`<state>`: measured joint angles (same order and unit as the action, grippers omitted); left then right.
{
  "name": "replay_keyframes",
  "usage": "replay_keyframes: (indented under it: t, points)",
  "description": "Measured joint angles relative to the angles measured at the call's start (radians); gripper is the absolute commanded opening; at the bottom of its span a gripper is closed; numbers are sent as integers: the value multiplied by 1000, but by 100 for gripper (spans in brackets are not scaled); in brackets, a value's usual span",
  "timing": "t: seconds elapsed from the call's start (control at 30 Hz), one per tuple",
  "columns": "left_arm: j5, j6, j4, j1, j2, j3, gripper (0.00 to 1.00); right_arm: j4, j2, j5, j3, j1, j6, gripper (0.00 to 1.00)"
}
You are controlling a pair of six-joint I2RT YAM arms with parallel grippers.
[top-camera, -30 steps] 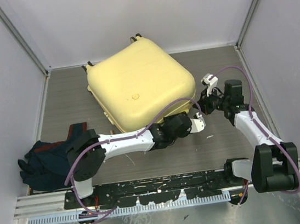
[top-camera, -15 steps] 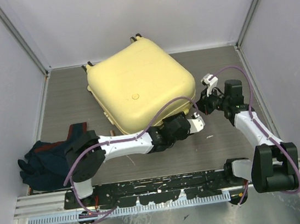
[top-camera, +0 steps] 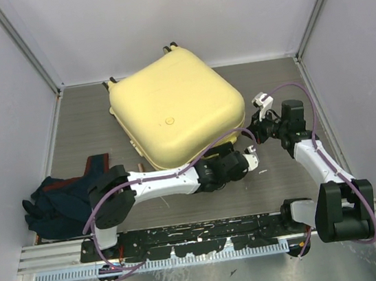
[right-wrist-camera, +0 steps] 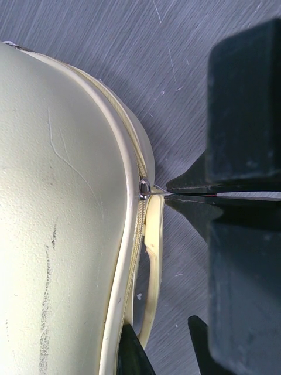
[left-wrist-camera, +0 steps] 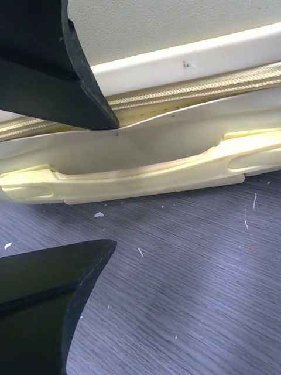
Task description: Pack the luggage
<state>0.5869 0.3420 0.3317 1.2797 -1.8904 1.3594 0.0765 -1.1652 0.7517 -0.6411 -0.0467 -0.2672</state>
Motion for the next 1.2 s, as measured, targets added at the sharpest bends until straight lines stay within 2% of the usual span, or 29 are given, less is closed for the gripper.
replay_keyframes:
  t: [0.2, 0.73, 0.8, 0.83, 1.1, 1.2]
  points:
    - [-2, -77, 98, -5, -29, 63, 77, 0, 8, 0, 2, 0, -12, 0]
    - [102, -61, 58, 21, -65, 48, 80, -10, 9, 8, 16, 0, -39, 0]
    - [122, -42, 56, 40, -65, 44, 93, -10, 9, 10, 16, 0, -39, 0]
    - [131, -38, 62, 49, -65, 45, 95, -10, 9, 10, 16, 0, -41, 0]
    - [160, -52, 140, 162, -65, 130, 97, -5, 9, 15, 16, -3, -62, 0]
    - [159, -71, 144, 173, -65, 146, 97, -1, 9, 17, 16, -5, -72, 0]
